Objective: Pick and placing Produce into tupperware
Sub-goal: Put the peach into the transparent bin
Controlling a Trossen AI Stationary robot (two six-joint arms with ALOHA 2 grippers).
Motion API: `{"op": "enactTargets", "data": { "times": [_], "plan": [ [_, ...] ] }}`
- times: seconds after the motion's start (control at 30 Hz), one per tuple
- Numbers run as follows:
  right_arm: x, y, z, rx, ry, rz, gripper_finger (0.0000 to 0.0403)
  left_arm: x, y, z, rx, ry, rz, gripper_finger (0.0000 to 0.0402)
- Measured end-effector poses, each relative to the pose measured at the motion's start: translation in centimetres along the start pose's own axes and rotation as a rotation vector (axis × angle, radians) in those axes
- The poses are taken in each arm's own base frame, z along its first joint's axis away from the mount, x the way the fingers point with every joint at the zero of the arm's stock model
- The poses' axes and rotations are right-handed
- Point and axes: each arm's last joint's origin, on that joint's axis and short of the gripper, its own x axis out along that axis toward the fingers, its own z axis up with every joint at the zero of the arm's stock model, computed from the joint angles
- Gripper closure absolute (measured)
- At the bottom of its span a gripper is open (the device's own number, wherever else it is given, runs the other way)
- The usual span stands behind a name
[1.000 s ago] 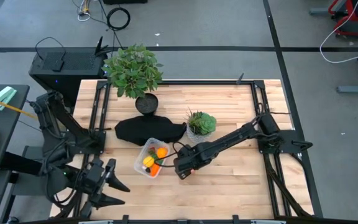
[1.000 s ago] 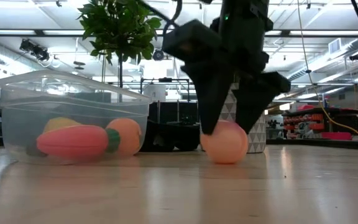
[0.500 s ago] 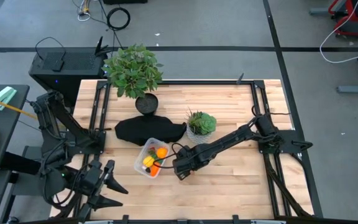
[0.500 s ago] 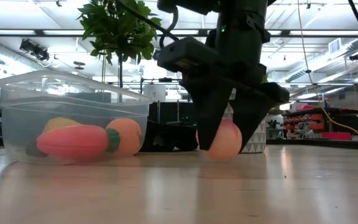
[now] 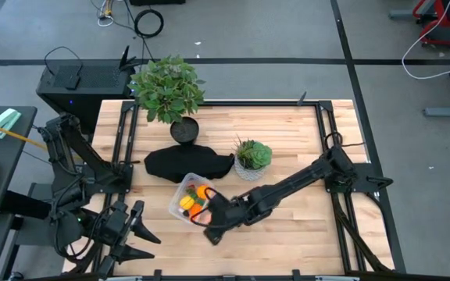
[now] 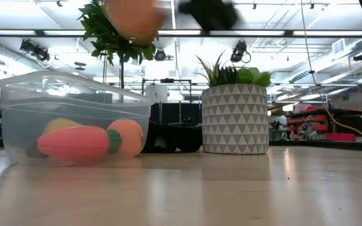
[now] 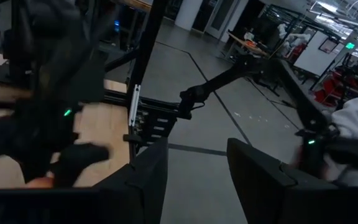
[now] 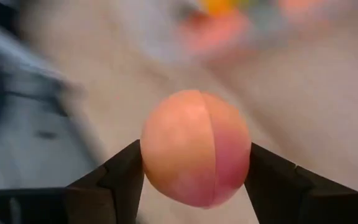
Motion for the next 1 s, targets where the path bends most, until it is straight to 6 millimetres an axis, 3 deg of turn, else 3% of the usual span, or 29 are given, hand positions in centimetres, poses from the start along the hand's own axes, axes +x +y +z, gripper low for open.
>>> {"op": "enactTargets", "data": {
  "times": [0.07,0.17,0.33,0.47,0.67,0.83,1.0],
  "plan": [
    [-1.0,1.9,1.4,-0.021,-0.104,0.118,0.0165,0.0,0.0,0.0,0.014,-0.003,-0.002,0.023],
    [-1.9,2.7,4.2,-0.058,-0.235,0.142,0.0164,0.0,-0.1,0.2,0.019,-0.011,-0.007,0.023],
    [-2.2,1.2,8.0,-0.097,-0.315,0.082,0.0164,-0.3,0.0,0.4,0.029,-0.016,-0.01,0.023],
    [-1.9,0.0,9.8,-0.111,-0.299,0.075,0.0164,-0.3,0.0,0.5,0.028,-0.018,-0.012,0.023],
    [0.5,-1.1,10.6,-0.12,-0.28,0.039,0.0164,-0.4,0.1,0.5,0.037,-0.018,-0.012,0.023],
    [3.4,-1.7,9.8,-0.107,-0.196,0.031,0.0164,-0.4,0.1,0.5,0.04,-0.017,-0.011,0.023],
    [3.9,-1.7,9.6,-0.093,-0.189,0.035,0.0164,-0.4,0.1,0.5,0.04,-0.017,-0.011,0.023]
  ]
}}
